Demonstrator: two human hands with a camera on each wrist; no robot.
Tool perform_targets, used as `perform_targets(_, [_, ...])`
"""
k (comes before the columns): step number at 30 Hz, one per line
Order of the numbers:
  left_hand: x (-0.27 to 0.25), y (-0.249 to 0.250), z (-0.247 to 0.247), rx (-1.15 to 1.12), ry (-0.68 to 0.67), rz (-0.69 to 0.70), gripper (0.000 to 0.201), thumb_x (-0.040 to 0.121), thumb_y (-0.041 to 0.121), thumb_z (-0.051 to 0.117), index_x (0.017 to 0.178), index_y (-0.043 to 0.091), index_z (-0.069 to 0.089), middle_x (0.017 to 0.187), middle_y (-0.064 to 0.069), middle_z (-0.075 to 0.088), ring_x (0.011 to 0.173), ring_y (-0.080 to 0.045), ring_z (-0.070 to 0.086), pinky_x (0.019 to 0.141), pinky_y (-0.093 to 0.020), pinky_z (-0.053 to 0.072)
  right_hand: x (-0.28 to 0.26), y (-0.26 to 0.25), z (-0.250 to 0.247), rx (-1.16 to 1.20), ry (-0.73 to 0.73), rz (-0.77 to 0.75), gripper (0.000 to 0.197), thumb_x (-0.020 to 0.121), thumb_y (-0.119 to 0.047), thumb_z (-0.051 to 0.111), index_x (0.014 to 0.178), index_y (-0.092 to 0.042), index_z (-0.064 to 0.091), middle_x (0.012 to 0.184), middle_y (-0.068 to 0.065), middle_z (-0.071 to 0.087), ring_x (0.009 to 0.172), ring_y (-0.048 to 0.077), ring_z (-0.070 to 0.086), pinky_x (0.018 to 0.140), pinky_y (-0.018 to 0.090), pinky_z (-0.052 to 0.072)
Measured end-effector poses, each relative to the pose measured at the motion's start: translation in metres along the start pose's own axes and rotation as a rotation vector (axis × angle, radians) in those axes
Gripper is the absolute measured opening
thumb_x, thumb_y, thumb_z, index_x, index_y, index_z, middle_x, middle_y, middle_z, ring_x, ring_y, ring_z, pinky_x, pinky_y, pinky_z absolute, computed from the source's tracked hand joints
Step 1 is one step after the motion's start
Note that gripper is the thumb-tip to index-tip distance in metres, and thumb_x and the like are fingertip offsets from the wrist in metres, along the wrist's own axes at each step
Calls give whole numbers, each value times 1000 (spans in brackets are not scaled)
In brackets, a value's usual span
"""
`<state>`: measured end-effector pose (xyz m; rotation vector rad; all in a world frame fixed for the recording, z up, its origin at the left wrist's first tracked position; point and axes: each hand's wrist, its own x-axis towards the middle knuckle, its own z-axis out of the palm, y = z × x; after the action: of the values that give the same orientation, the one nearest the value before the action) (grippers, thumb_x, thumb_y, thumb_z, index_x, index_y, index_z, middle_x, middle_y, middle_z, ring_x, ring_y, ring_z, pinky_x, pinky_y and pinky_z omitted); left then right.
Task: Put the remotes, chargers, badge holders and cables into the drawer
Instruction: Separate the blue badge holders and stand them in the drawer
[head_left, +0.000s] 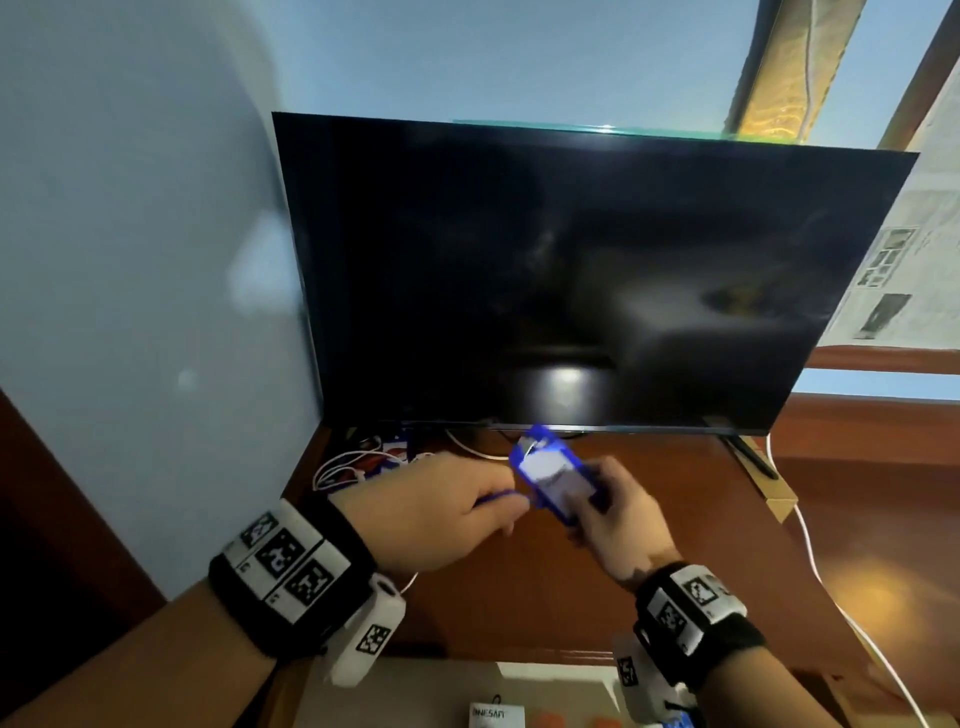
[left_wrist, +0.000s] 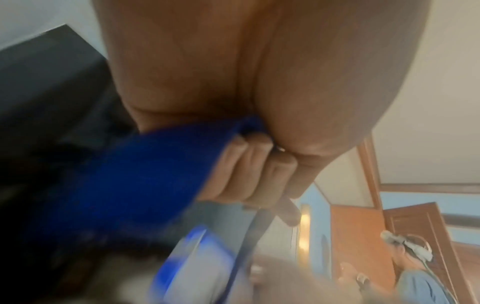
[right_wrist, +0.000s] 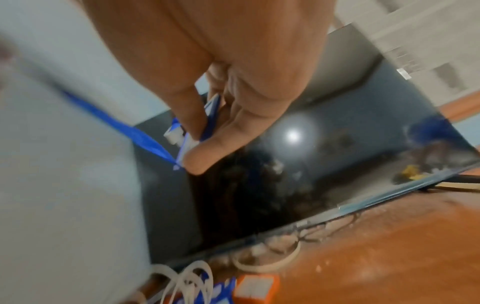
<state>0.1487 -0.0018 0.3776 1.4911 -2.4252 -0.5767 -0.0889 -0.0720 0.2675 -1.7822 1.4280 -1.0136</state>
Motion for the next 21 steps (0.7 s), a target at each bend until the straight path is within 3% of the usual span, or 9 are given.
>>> perform_targets(2, [6, 2, -17, 31, 116, 76, 34, 104, 49, 50, 87, 24, 64, 72, 5, 61, 68, -5, 59, 64, -21, 45, -14, 2, 15, -104, -181, -39, 16, 95, -20, 64, 99, -34, 60, 81, 4, 73, 61, 16, 70, 60, 39, 60])
perform_targets(5, [24, -13, -32, 53, 142, 25, 34, 103, 50, 53, 83, 24, 63, 75, 4, 62, 69, -9, 60, 65, -27, 49, -33, -11, 28, -53, -439, -73, 21, 98, -16, 63, 105, -37, 63, 87, 4, 72, 68, 19, 70, 62, 31, 61])
perform_targets(8, [39, -44, -33, -8, 171, -79, 32, 101, 50, 56, 81, 26, 64, 78, 5, 65, 71, -8, 63, 69, -29, 52, -41, -23, 30, 146, -508, -126, 19, 96, -12, 69, 106, -28, 67, 88, 9, 73, 70, 25, 71, 66, 34, 61])
perform_targets(12, [43, -87, -6, -68, 41, -213, 28, 94, 53, 65, 79, 30, 69, 77, 5, 70, 71, -8, 66, 70, -34, 55, -37, -33, 24, 493, -348, -128, 18, 91, -7, 74, 107, -12, 68, 82, 17, 72, 66, 27, 69, 63, 35, 59])
perform_targets(14, [37, -93, 19, -273, 14, -235, 28, 90, 54, 68, 83, 28, 75, 76, -1, 72, 66, -11, 63, 68, -38, 53, -30, -38, 21, 582, -213, -131, 19, 88, -7, 73, 104, -3, 64, 81, 19, 71, 63, 28, 68, 59, 32, 57])
perform_targets(16, [28, -81, 43, -546, 4, -264, 35, 101, 48, 60, 84, 21, 75, 65, -4, 61, 56, -12, 53, 59, -31, 44, -21, -39, 17, 676, -108, -124, 18, 90, -2, 69, 103, 4, 58, 79, 19, 69, 61, 30, 64, 56, 32, 55])
perform_targets(18, [18, -62, 61, -677, -27, -289, 38, 108, 38, 50, 87, 16, 73, 63, 1, 56, 56, -12, 49, 58, -25, 41, -14, -37, 16, 743, -18, -93, 14, 94, 4, 64, 102, 6, 54, 80, 23, 69, 59, 32, 60, 55, 36, 54])
perform_targets(21, [5, -40, 69, -577, -47, -254, 34, 109, 38, 46, 94, 22, 72, 69, 2, 64, 65, -13, 57, 67, -28, 47, -8, -28, 19, 588, 87, -35, 12, 96, -2, 67, 100, -1, 55, 84, 20, 72, 56, 32, 65, 54, 38, 56])
